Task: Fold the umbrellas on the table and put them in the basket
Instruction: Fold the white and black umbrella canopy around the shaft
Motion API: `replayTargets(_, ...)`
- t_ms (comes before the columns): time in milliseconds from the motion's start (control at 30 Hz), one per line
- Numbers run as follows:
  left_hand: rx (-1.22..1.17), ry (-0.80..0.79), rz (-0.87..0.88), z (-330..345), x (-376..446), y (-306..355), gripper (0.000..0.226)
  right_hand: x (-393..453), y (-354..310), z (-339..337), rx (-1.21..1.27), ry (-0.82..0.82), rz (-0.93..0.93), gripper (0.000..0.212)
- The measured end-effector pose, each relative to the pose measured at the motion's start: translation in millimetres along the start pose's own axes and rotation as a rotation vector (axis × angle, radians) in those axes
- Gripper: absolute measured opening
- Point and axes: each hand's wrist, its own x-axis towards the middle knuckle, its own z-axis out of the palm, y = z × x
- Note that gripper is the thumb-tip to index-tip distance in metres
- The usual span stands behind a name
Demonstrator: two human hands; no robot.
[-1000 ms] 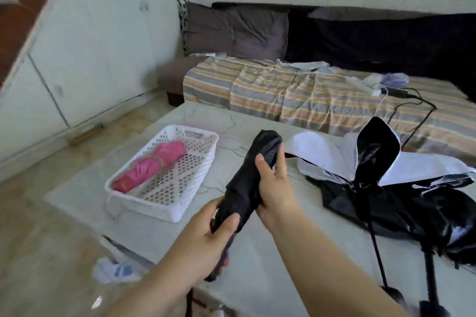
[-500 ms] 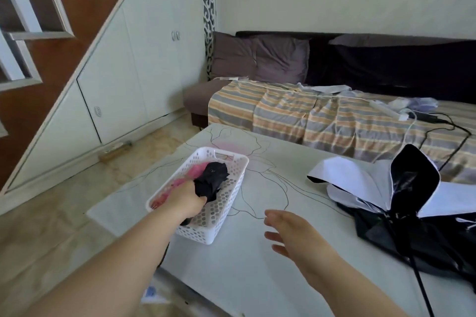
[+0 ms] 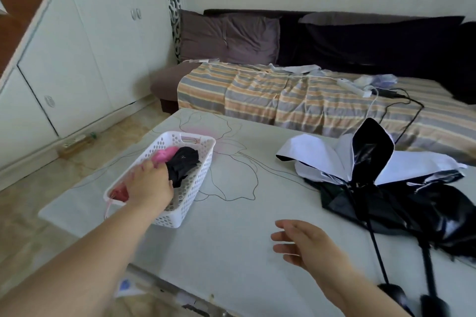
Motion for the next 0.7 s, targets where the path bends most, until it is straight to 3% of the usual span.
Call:
replayTargets(67, -0.076, 0.132, 0.085, -9, -7, 19, 0.040, 4, 0, -10, 0.019, 0.032, 0.003, 0.021)
replayTargets(133, -0.279, 0.157, 0.202, -17, -15, 51, 0.041, 12, 1, -23, 0.042, 0.079, -0.010, 0.020)
replayTargets(200, -0.558, 0.053, 0.301, -23, -28, 94, 0.048, 19, -2, -40, 0.071, 0.126, -0.031, 0.021)
replayTargets(300, -0.769, -0.062, 0.408, -19, -50, 165, 0.048, 30, -3, -72, 0.077, 0.229, -0.076, 0.027)
replayTargets(400, -0.941, -0.156, 0.434, -7, -72, 226, 0.033, 41, 0, -112, -0.122, 0.404, -0.132, 0.036)
replayTargets(533, -1.084, -0.275, 0.420, 18, -97, 277, 0.022, 60, 18, -161, -0.466, 0.539, -0.012, 0.037)
replayTargets(600, -1.103, -0.320, 0.410, 34, -106, 288, 0.018, 72, 37, -172, -0.610, 0.506, 0.094, 0.019)
replayTargets(700, -1.036, -0.364, 0.462, 53, -109, 294, 0.018, 92, 66, -170, -0.620, 0.446, 0.131, 0.024)
